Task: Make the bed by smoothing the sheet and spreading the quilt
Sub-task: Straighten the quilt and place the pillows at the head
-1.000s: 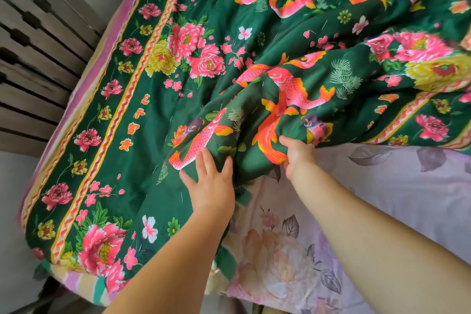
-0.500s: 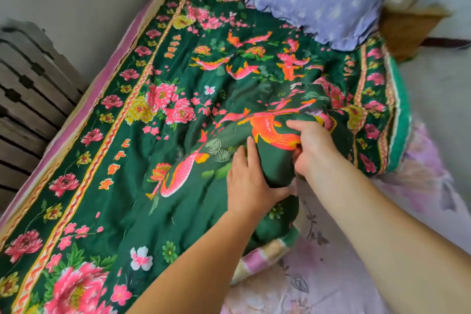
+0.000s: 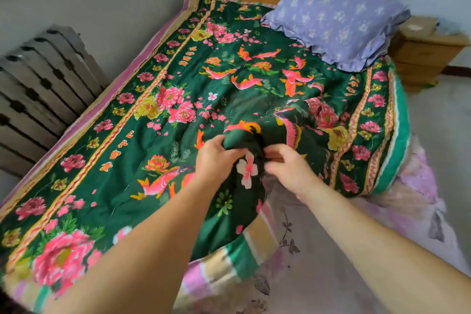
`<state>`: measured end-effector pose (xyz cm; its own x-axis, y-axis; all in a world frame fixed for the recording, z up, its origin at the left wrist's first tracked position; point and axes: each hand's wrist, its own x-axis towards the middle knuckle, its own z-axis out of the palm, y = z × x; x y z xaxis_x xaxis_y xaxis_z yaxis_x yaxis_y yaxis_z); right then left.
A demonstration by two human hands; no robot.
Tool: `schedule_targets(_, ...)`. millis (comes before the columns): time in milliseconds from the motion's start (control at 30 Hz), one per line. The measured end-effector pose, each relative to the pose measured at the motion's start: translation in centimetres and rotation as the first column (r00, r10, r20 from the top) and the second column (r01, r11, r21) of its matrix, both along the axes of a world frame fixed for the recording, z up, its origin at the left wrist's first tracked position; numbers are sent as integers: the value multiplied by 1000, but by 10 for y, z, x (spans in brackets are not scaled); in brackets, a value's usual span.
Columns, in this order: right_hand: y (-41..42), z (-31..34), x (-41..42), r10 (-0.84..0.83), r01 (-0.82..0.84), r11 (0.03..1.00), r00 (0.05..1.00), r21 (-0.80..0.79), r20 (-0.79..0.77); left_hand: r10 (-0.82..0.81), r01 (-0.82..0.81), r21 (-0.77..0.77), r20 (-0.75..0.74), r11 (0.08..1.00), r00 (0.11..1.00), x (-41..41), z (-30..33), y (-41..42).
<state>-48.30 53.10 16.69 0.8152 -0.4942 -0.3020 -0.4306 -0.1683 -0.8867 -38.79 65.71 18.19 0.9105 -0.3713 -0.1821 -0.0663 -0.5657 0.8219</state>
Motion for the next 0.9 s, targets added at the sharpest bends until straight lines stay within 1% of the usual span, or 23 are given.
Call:
schedule_targets(33,-7,-6,-8,130,-142,972,989,-189,-77,30,-31,-26,-27,999,999,-7,1,-4)
schedule_targets(67,-16,-11,-17,227,-266,903,962,-337,-151,64,-66,-45,-50,997,997,-15,2,-9)
schedule_targets(100,-19,-15,-20,277,-336,838,941,-429,-196,79,-83,-52,-72,995,994,-17,3,-10)
schedule_targets(133,-22,-17,-22,306,-377,799,926,-468,-223,88,-93,-55,-83,994,993,-20,5,-12)
schedule_targets(167,-26,-20,-23,337,-407,783,913,-470,-229,91,-96,-49,-93,994,991,-24,6,-14)
schedule_targets(200,-30,-21,-24,362,-426,795,904,-431,-227,99,-103,-38,-98,994,990,-29,8,-16)
schedule_targets(267,-29,-25,-20,362,-397,866,917,-302,-167,111,-114,-20,-103,993,988,-35,12,-16)
schedule_targets(333,-25,-27,-15,338,-353,903,936,-243,-101,136,-138,-8,-116,990,984,-40,13,-14)
schedule_targets(433,-24,-29,-14,319,-320,890,946,-325,-57,164,-163,20,-118,986,979,-45,14,-12)
schedule_targets(567,-30,-29,-21,320,-302,904,947,-302,11,171,-165,54,-131,985,977,-49,13,-14)
schedule_targets(700,-40,-23,-27,363,-347,876,932,-336,-16,184,-177,72,-108,982,977,-53,8,-18)
schedule_targets(733,-43,-22,-29,356,-350,884,934,-311,-37,192,-186,61,-111,981,975,-55,6,-19)
schedule_targets(767,-44,-21,-31,342,-342,907,939,-246,-45,201,-196,50,-117,979,973,-57,5,-19)
schedule_targets(833,-38,-18,-39,329,-331,943,942,-14,-70,214,-212,25,-125,977,969,-60,4,-21)
schedule_targets(867,-32,-18,-41,344,-340,939,932,53,-111,214,-214,16,-124,977,969,-60,4,-21)
schedule_targets(900,-23,-20,-43,356,-352,935,920,51,-165,212,-212,11,-118,977,970,-62,5,-22)
